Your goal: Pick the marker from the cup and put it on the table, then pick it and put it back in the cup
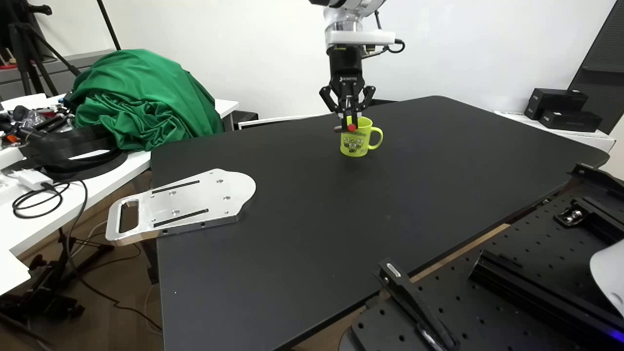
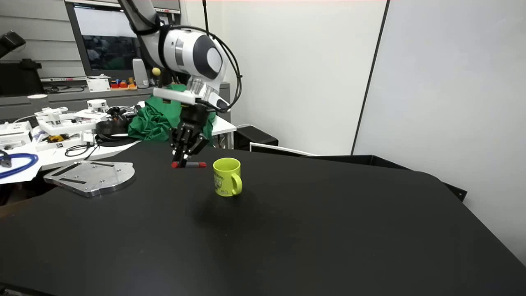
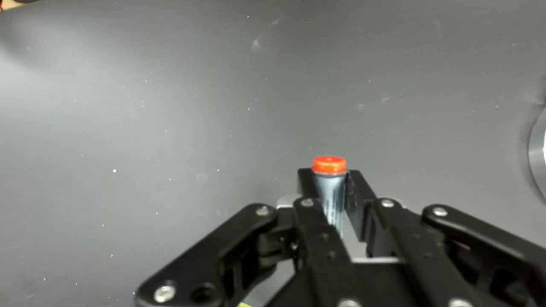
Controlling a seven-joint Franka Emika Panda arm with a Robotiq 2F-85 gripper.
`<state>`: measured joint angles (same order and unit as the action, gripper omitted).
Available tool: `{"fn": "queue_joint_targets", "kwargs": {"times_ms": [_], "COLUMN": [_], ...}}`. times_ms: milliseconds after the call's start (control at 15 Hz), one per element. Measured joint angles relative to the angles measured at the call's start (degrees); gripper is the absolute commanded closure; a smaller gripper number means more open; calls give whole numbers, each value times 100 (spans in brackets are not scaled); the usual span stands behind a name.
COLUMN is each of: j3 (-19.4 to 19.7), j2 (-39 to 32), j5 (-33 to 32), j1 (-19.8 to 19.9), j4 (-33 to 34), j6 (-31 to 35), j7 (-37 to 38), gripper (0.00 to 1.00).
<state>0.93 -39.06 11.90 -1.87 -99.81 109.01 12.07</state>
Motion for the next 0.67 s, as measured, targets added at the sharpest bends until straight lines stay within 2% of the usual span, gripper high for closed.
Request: {"fn": "queue_joint_targets", "kwargs": {"times_ms": [333, 667], "j3": [-48, -30], "j2": [-277, -667], "j5": [821, 1432], "j1": [437, 823], "j4": [905, 1452], "j6": [-1163, -1646], "j7": [3, 35], "gripper": [94, 94]}}
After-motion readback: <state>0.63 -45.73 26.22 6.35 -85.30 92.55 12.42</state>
